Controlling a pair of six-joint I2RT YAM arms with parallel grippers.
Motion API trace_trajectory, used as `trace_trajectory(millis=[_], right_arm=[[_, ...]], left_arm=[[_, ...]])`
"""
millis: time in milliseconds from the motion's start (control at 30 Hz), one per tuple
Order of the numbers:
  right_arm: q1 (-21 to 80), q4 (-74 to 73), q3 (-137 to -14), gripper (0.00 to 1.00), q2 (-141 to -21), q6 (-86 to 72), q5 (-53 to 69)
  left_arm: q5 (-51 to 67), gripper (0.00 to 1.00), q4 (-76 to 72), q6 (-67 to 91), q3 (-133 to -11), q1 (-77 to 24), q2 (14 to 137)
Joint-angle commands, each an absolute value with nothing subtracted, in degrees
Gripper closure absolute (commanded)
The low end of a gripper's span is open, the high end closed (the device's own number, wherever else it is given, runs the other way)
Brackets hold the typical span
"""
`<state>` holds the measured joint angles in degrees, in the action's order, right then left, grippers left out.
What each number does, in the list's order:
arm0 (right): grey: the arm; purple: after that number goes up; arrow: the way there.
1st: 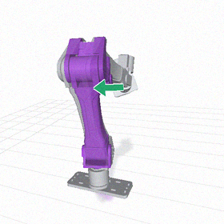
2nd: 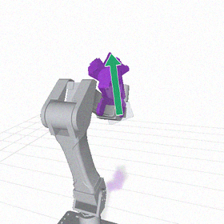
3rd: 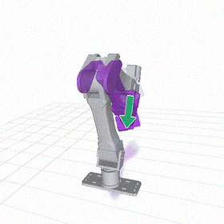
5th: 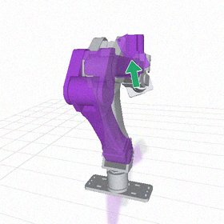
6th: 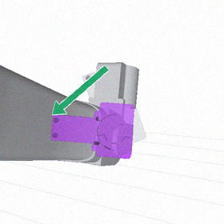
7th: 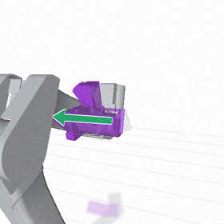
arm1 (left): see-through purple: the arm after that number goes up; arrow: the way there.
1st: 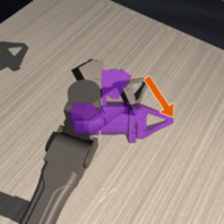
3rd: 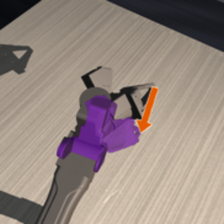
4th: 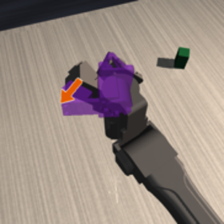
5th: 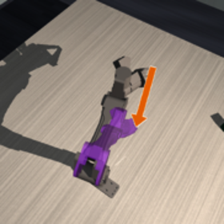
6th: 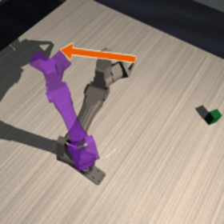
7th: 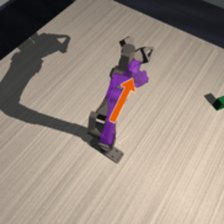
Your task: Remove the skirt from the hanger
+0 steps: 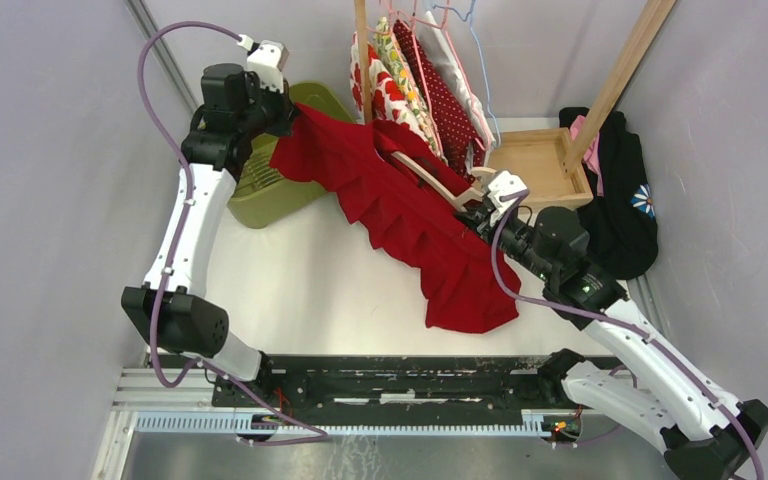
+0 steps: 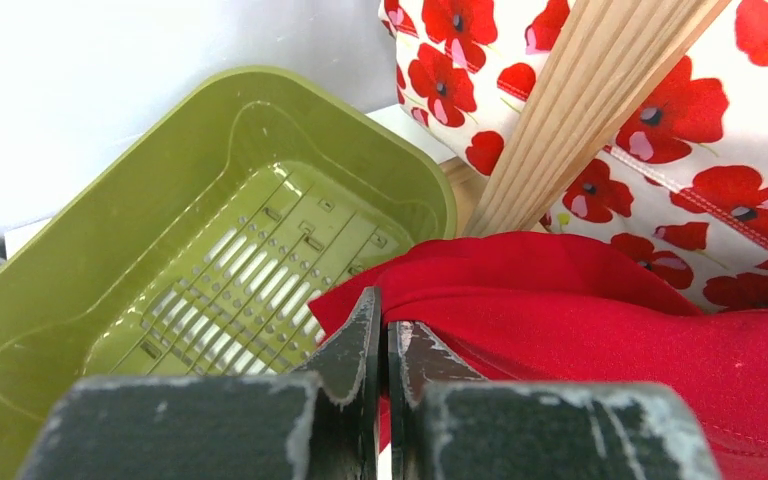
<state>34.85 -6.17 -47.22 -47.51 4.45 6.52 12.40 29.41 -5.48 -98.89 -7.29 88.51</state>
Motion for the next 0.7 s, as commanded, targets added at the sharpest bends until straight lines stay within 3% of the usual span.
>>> trace_trajectory(millis=[0,200,333,500,667], right_arm=[[34.29,-8.31,-50.55,0.99,-45.82,5.98,6.72],[34.29,-6.8,-52.24,0.99,-47.43,7.0,7.23],[34.29,-6.7,-57.45,0.99,-49.51,10.04,6.54],[34.31,-11.84,-60.78,0.99,-47.19,11.24,6.01],[34.3,-17.53,-58.57,0.99,-42.14,11.86,3.44]], left_arm=[[8.82,0.97,19.14,-3.26,-102.79,-2.65,89.41],[17.5,0.97,14.84,3.67,-101.63,-4.21,89.62],[12.54,0.97,16.93,0.28,-99.44,-5.6,90.77],[11.08,0.97,13.81,0.14,-95.94,-0.42,92.19],[12.94,0.97,14.5,0.1,-101.02,4.6,96.26]])
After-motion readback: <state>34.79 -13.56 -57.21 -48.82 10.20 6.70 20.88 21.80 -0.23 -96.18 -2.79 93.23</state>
